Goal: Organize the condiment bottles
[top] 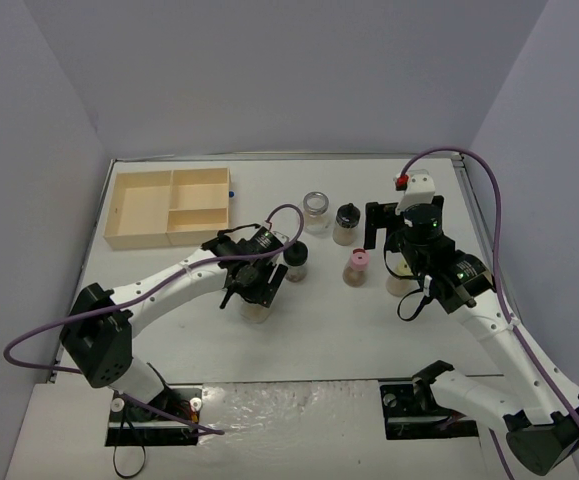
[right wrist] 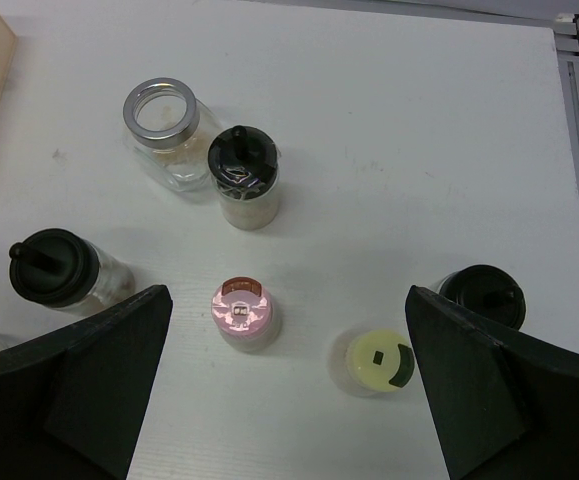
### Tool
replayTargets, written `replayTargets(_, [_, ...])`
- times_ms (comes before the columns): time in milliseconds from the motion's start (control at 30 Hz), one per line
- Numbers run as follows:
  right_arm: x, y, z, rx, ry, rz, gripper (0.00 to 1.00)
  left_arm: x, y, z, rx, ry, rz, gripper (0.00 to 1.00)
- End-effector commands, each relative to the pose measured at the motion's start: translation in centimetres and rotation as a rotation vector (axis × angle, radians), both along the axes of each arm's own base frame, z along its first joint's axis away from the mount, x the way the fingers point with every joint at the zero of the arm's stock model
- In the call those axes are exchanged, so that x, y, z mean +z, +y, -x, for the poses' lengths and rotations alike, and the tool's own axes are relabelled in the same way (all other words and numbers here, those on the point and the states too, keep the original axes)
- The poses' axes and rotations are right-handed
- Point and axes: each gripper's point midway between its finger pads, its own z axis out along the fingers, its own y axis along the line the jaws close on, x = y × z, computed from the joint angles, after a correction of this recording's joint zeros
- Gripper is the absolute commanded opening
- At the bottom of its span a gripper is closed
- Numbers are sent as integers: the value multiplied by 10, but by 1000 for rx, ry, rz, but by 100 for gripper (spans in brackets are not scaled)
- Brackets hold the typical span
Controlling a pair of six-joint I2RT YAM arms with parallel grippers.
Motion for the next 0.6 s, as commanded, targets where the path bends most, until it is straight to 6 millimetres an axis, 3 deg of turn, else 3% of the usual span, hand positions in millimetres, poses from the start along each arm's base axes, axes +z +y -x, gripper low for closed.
replayTargets(0, [16,4,-8,5,-61,-33,100,38,-14,-6,-16,-75,104,0])
replayTargets(67, [18,4,-8,5,-65,-35,100,50,-17,-5,-17,-79,130,0])
replayTargets(300, [33,7,-9,25,-92,-49,100,139,-6,-1,12,-180,213,0])
replayTargets(500, [45,12,-12,45,-110,-60,100,205,22,-20,114,-278,180,0])
replayTargets(567, [50,14,-13,54,-117,-69,100,212,32,-32,163,-283,174,0])
